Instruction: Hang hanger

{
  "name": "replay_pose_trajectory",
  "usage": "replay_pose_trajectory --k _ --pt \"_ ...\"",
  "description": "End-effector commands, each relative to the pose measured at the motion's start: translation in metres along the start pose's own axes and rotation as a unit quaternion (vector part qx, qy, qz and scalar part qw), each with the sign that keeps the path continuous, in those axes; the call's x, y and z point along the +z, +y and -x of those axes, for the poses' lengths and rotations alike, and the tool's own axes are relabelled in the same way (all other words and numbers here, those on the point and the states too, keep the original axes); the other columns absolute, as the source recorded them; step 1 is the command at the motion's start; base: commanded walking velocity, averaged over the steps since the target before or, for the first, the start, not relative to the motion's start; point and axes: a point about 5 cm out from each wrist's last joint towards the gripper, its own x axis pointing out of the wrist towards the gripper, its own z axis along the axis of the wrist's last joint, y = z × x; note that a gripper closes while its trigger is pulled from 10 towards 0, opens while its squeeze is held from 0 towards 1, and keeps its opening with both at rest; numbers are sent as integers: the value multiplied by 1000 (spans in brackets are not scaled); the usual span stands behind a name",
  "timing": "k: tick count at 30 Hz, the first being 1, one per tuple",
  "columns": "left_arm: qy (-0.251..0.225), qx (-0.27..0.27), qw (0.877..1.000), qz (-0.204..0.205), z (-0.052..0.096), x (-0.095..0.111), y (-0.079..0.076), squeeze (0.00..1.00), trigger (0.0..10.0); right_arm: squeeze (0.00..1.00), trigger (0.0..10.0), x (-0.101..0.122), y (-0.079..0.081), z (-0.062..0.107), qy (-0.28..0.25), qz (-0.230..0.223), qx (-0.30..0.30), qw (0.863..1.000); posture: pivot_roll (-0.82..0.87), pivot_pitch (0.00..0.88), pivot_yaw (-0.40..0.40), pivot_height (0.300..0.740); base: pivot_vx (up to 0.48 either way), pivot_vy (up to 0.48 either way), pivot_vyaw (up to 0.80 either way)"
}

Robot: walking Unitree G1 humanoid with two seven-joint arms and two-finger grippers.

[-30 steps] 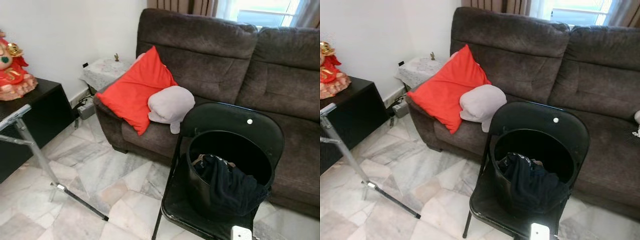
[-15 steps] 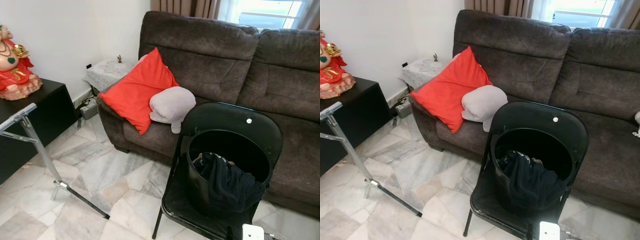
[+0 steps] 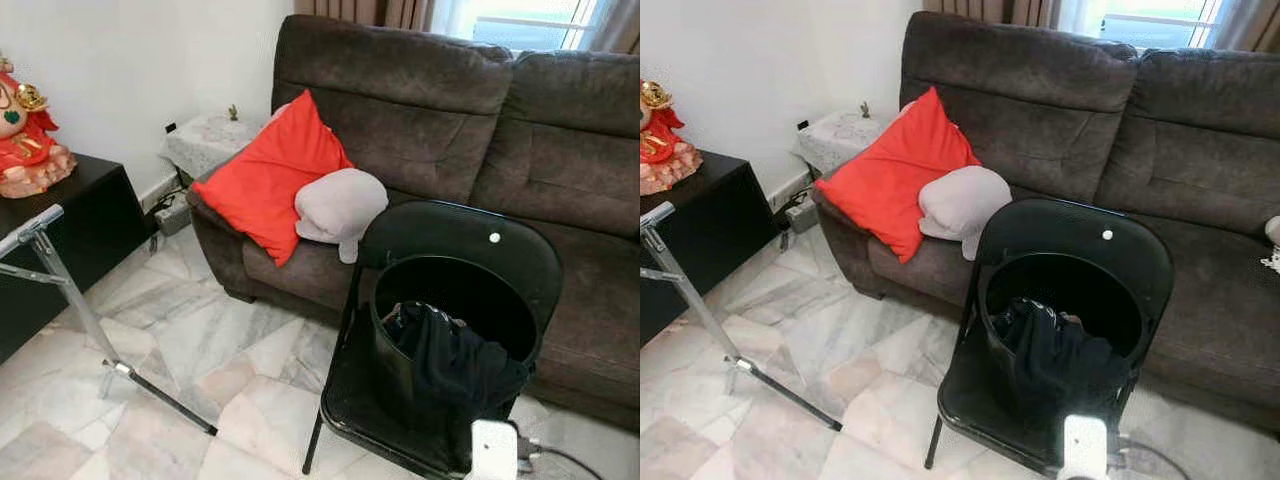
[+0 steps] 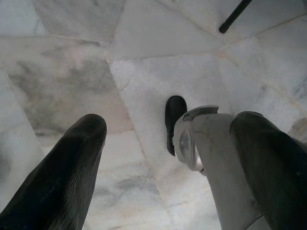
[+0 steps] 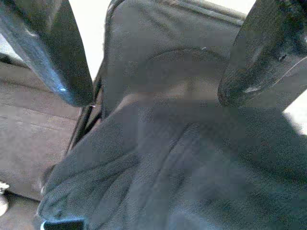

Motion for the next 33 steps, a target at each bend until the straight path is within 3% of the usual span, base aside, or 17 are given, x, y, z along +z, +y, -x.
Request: replay_pose_trajectory --k 1,13,20,26,27,28,29,33 --pt "9 1 1000 -8 1 -3 1 0 10000 0 10000 3 0 2 -14 -6 6 1000 -7 29 21 740 0 0 0" --pt "7 -3 1000 -10 0 -2 -1 0 10000 0 10000 25 -15 7 -65 -22 -34 997 -21 32 15 740 0 0 0" --pt "7 -4 1000 -8 0 -2 -3 0 10000 0 10000 27 -5 0 -52 -25 14 998 -15 32 13 740 0 0 0" --pt "5 -5 1000 -8 0 -2 -2 0 10000 0 10000 31 -6 -9 -44 -29 23 998 -12 35 17 740 0 0 0" --pt "5 -5 1000 -8 0 -1 -2 0 10000 0 6980 32 -7 -11 -43 -30 24 998 -11 37 18 740 0 0 0" --pt "5 -5 1000 -8 0 -1 -2 0 10000 0 2078 32 -7 -12 -43 -31 24 998 -11 37 18 740 0 0 0" --pt "4 -5 1000 -8 0 -1 -2 0 10000 0 588 32 -8 -13 -42 -33 25 998 -11 37 18 740 0 0 0" --pt "3 -5 1000 -9 0 0 -1 0 10000 0 0 30 -7 -13 -30 -36 27 999 -12 38 19 740 0 0 0"
